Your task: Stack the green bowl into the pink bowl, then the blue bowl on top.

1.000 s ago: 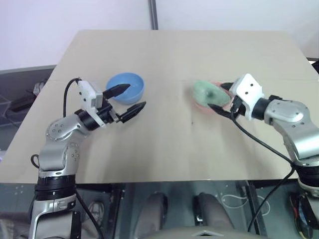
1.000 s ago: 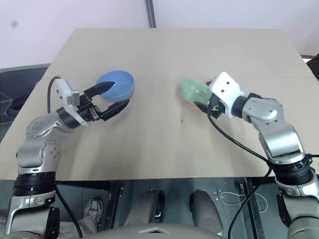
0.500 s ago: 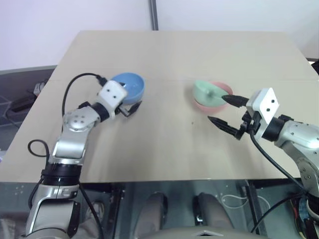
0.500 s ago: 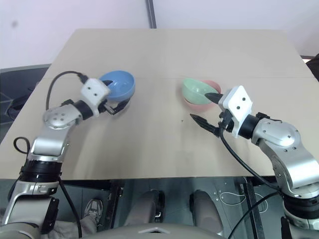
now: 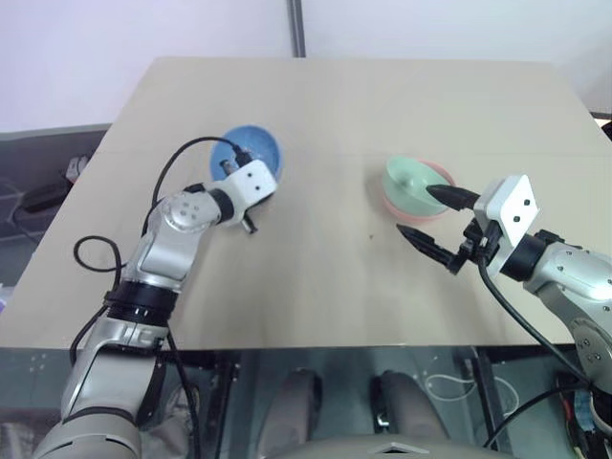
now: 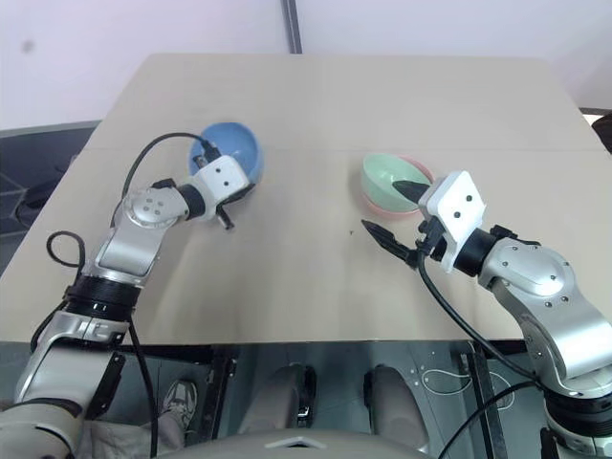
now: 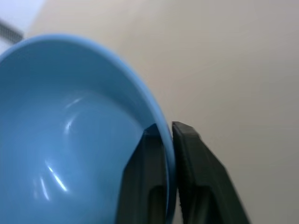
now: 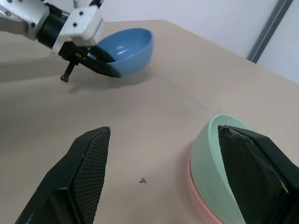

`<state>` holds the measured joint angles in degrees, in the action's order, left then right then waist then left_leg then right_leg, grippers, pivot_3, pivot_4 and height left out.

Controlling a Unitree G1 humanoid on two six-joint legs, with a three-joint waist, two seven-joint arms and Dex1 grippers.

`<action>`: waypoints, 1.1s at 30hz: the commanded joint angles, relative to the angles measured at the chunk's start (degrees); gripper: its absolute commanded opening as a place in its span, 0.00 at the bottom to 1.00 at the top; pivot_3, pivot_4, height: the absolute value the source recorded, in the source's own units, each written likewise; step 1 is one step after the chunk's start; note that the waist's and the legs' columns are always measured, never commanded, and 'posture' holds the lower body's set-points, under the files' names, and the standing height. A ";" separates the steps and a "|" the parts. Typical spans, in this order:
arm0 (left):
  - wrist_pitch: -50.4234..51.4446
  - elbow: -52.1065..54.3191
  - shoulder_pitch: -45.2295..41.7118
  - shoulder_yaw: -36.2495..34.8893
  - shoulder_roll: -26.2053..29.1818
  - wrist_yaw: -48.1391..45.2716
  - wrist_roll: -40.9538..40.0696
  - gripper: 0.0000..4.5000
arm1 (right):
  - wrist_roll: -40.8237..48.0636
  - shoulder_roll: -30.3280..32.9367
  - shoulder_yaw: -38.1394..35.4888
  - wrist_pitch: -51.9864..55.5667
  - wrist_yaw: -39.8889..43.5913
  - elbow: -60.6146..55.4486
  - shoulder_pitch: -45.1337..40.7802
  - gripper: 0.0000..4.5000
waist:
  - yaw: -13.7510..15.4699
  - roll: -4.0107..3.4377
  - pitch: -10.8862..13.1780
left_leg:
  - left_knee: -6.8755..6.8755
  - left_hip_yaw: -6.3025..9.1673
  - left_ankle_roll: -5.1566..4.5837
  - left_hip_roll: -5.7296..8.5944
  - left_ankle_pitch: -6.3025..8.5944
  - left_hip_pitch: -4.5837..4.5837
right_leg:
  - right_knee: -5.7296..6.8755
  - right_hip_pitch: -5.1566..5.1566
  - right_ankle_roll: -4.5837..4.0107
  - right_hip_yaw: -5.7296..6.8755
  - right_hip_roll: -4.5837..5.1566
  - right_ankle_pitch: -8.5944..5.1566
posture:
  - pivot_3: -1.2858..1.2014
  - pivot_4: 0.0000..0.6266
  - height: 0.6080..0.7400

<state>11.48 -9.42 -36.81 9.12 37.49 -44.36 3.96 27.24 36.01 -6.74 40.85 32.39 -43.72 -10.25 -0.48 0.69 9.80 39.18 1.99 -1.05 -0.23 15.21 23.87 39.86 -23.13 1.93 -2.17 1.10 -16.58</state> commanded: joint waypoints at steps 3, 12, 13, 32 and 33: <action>0.91 9.78 -11.03 1.70 -6.46 -13.02 -12.61 0.09 | 0.72 0.88 -6.69 0.62 -2.64 -4.89 4.48 0.89 | 1.07 0.06 0.02 | 0.07 0.11 0.00 0.04 -0.01 0.08 | -0.01 0.01 0.00 0.02 0.01 0.00 | 0.52 0.24 1.00; -12.64 -7.40 -24.46 9.51 -15.19 -27.18 -11.10 0.09 | 2.52 -0.04 -19.04 1.77 -5.30 -15.16 21.08 0.89 | 0.02 -0.02 -0.03 | 0.06 -0.05 -0.02 0.03 0.00 -0.11 | 0.04 0.07 0.01 -0.07 -0.20 -0.01 | 0.52 0.24 1.00; -15.07 -11.19 -26.38 10.12 -15.80 -28.16 -10.17 0.09 | 2.80 -0.12 -20.61 1.34 -5.71 -15.80 23.50 0.89 | -0.21 -0.02 -0.02 | 0.06 -0.06 -0.02 0.03 0.00 -0.12 | 0.04 0.07 0.01 -0.09 -0.20 -0.01 | 0.52 0.24 1.00; -39.61 -44.31 -39.91 6.96 -23.27 -30.30 -3.82 0.79 | 12.44 9.34 -22.34 -11.69 -19.72 -16.28 39.44 0.89 | -0.50 0.12 0.06 | 0.07 -0.10 -0.12 0.09 0.06 -0.11 | 0.00 0.10 0.07 -0.16 -0.26 -0.04 | 0.52 0.24 1.00; -36.23 -41.21 -38.14 5.61 -21.43 -31.14 -5.49 0.79 | 12.65 9.67 -22.25 -11.05 -19.61 -16.28 38.76 0.89 | -0.64 0.11 0.05 | 0.07 -0.13 -0.12 0.07 0.06 -0.12 | 0.00 0.10 0.07 -0.20 -0.25 -0.04 | 0.52 0.24 1.00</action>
<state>-28.18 -54.83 -76.11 17.98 13.51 -74.47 1.47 39.12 45.03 -28.07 30.22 13.48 -58.02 29.05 -1.12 0.80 9.85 39.24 1.85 -1.17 -0.17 15.27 23.73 39.87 -23.03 2.00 -2.40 0.84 -16.62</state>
